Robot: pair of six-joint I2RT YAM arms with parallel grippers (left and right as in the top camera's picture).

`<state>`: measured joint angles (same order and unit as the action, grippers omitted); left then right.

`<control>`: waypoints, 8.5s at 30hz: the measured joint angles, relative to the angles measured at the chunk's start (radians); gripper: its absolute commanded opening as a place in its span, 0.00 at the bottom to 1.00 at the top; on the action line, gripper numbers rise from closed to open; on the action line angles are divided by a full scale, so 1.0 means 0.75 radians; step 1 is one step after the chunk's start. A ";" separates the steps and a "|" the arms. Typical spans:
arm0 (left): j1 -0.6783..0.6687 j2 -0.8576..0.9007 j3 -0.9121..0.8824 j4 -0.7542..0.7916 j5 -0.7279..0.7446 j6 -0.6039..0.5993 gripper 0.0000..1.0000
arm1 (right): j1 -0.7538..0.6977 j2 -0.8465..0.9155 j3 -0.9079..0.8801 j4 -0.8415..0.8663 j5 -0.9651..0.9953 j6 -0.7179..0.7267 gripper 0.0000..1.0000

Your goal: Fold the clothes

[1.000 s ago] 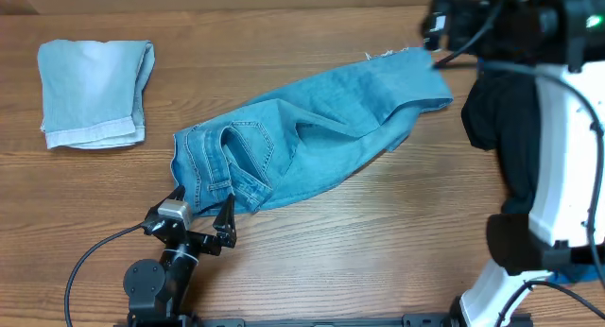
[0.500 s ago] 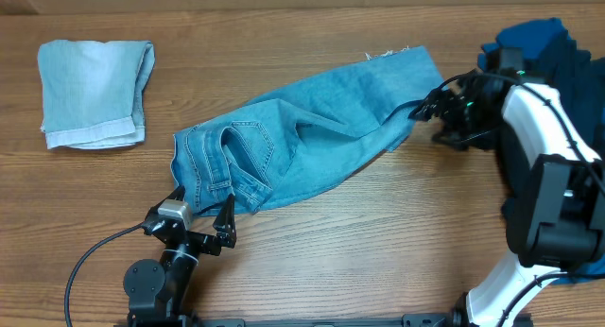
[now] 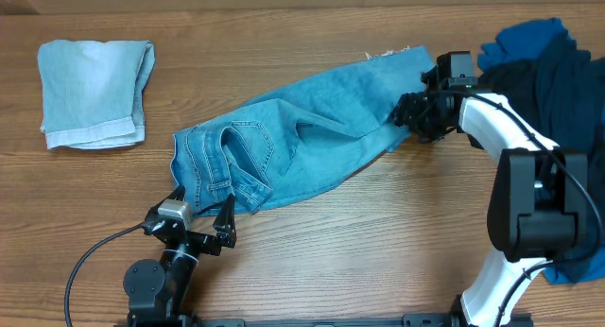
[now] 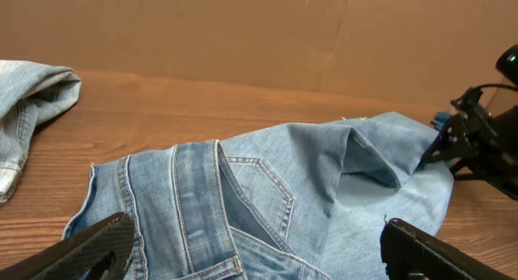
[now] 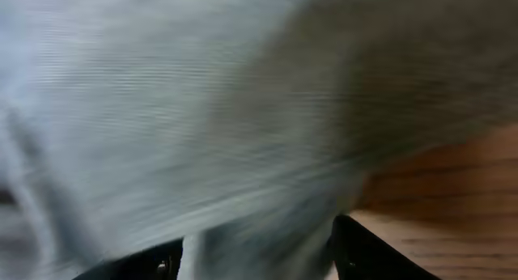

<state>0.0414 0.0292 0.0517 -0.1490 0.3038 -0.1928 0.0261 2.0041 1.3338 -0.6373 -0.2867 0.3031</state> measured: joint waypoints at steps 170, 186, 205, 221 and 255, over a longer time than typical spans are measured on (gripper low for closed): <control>-0.063 1.998 1.454 -0.959 -0.544 -0.222 0.04 | -0.297 0.225 0.559 -0.004 -0.382 0.294 0.04; -0.063 1.998 1.454 -1.058 -0.464 -0.137 0.04 | -0.209 -0.152 1.277 -1.411 -0.064 0.009 0.04; -0.109 2.014 0.941 -0.434 -0.312 -0.052 0.04 | -0.191 -0.549 0.892 -1.306 0.070 -0.052 0.04; 0.169 2.383 1.305 -0.447 -0.681 -0.156 0.04 | 0.133 -0.563 0.758 -1.210 0.203 0.058 0.04; 0.210 2.383 1.319 -0.506 -0.630 -0.164 0.04 | 0.133 -0.773 0.429 -1.171 0.303 0.084 0.04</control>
<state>0.1989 1.8164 1.0412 -0.5285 -0.1684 -0.3161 0.1261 1.4242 1.6554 -1.5154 -0.0593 0.3660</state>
